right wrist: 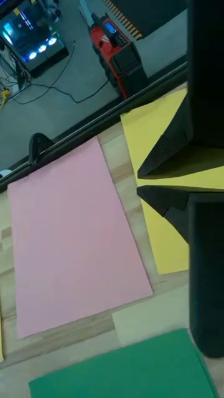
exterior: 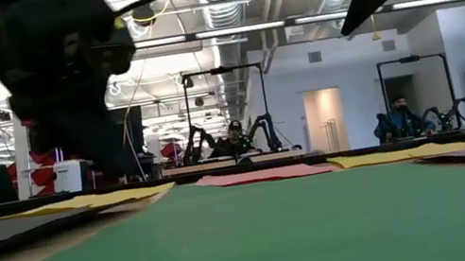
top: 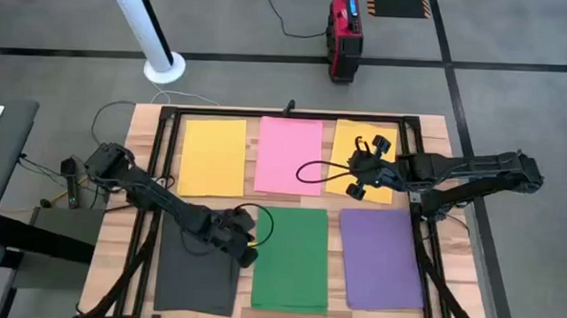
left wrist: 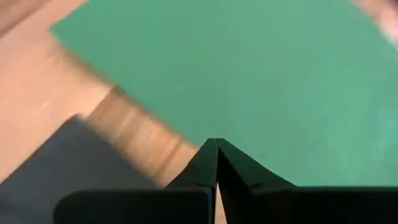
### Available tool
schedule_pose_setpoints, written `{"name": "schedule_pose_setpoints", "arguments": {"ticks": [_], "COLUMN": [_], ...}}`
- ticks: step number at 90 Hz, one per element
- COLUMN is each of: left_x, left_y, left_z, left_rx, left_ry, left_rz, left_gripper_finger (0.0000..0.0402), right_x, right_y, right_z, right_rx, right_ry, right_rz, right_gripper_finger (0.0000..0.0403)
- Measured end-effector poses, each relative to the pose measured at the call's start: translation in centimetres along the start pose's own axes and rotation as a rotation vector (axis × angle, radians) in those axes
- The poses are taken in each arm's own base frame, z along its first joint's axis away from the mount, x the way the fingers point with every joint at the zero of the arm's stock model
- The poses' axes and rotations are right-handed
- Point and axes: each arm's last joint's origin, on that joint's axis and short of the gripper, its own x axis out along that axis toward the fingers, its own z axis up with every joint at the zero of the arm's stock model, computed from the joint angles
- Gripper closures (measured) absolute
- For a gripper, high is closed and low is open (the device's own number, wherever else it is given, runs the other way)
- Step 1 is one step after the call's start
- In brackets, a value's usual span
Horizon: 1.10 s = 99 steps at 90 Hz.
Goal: Organize paper
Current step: Stack the top black colored paper on top of the bottom black colored paper
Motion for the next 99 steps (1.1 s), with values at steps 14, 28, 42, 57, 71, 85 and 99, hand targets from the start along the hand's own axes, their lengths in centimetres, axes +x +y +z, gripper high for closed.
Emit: {"name": "schedule_pose_setpoints", "arguments": {"ticks": [14, 28, 42, 57, 71, 85, 99], "left_x": [0.5, 0.9, 0.9, 0.9, 0.9, 0.7, -0.1], "left_y": [1.6, 3.0, 3.3, 3.5, 3.5, 3.6, 3.5], "left_z": [-0.6, -1.8, -2.1, -2.2, -2.2, -2.2, -1.9], "left_rx": [0.001, -0.045, -0.048, -0.04, -0.037, -0.034, 0.011], "left_ry": [0.034, 0.074, 0.079, 0.085, 0.082, 0.088, 0.125], "left_rz": [0.068, 0.109, 0.121, 0.138, 0.146, 0.16, 0.258], "left_gripper_finger": [0.0401, 0.0401, 0.0401, 0.0401, 0.0401, 0.0401, 0.0401], "right_x": [0.0, 0.0, 0.0, 0.0, 0.0, 0.0, 0.0], "right_y": [0.0, 0.0, 0.0, 0.0, 0.0, 0.0, 0.0], "right_z": [0.0, 0.0, 0.0, 0.0, 0.0, 0.0, 0.0], "right_rx": [-0.001, -0.001, -0.001, -0.001, 0.0, -0.001, -0.001], "right_ry": [0.001, 0.002, 0.002, 0.001, 0.001, 0.001, 0.001], "right_rz": [0.0, 0.0, 0.0, 0.0, 0.0, 0.0, 0.0], "right_gripper_finger": [0.0376, 0.0376, 0.0376, 0.0376, 0.0376, 0.0376, 0.0376]}}
